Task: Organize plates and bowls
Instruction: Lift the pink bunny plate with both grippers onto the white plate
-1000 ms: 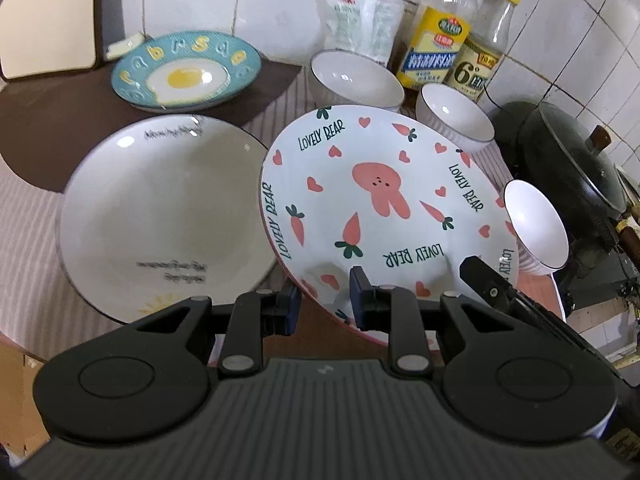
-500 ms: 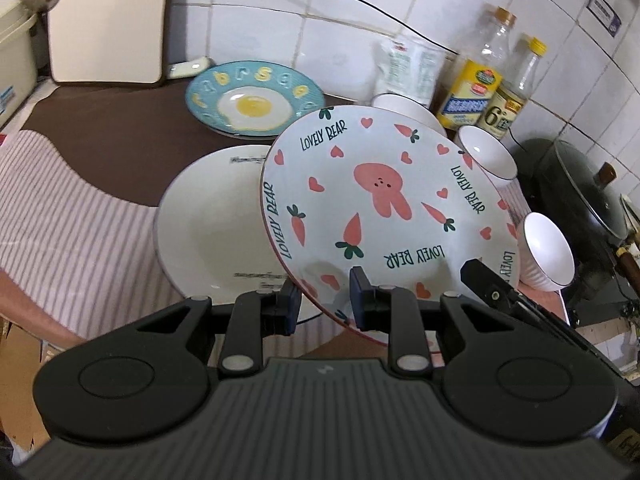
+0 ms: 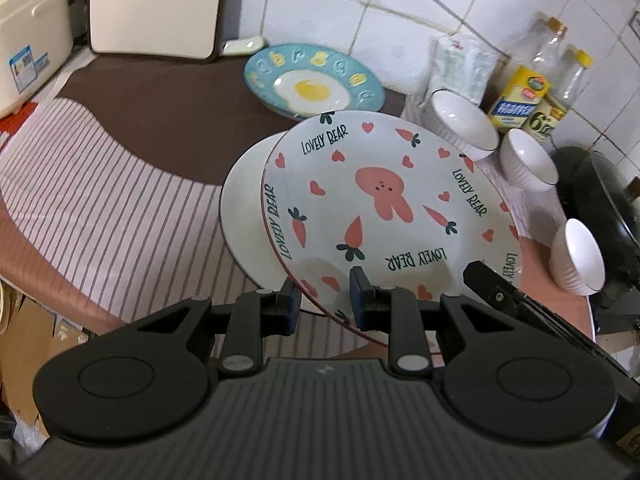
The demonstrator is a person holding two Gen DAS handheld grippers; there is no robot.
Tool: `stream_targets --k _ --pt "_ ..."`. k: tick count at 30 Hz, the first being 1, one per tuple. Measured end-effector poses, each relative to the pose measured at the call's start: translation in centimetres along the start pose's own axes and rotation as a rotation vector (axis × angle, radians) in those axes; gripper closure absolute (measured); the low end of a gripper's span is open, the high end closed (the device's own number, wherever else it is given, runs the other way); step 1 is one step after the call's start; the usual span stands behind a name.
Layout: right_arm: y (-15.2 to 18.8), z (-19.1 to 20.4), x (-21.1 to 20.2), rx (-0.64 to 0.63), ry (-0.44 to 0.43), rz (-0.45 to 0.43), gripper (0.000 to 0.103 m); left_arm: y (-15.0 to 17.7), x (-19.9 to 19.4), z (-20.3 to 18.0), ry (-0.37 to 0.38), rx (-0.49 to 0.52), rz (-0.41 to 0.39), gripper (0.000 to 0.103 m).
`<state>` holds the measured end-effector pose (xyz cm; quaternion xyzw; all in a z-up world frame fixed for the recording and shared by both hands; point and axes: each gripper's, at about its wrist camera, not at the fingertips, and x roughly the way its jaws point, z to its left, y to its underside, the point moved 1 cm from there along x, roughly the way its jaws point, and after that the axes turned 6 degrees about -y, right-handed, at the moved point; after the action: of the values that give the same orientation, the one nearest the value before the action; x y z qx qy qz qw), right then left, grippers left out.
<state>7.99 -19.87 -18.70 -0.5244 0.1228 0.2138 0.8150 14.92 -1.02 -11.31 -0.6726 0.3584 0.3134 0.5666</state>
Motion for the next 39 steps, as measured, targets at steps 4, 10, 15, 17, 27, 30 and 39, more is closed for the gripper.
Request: stream_targets --k 4,10,15,17,27,30,39 --pt "0.3 0.5 1.2 -0.022 0.012 0.032 0.074 0.1 1.2 0.9 -0.004 -0.032 0.039 0.079" --pt "0.5 0.5 2.3 -0.017 0.020 0.067 0.074 0.1 2.7 1.9 -0.003 -0.062 0.092 0.079" --pt "0.4 0.6 2.9 -0.020 0.029 0.087 0.074 0.1 3.5 2.4 0.003 -0.078 0.119 0.079" --pt "0.4 0.6 3.1 -0.020 0.032 0.093 0.074 0.0 3.7 2.4 0.003 -0.081 0.127 0.079" --pt "0.3 2.4 3.6 -0.204 0.104 0.096 0.074 -0.7 4.2 2.6 -0.012 -0.071 0.123 0.079" --pt "0.5 2.0 4.0 -0.197 0.109 0.113 0.075 -0.8 4.5 2.6 -0.008 -0.060 0.133 0.079" --pt "1.0 1.3 4.9 -0.190 0.104 0.105 0.077 -0.7 4.8 2.2 -0.019 -0.030 0.124 0.079"
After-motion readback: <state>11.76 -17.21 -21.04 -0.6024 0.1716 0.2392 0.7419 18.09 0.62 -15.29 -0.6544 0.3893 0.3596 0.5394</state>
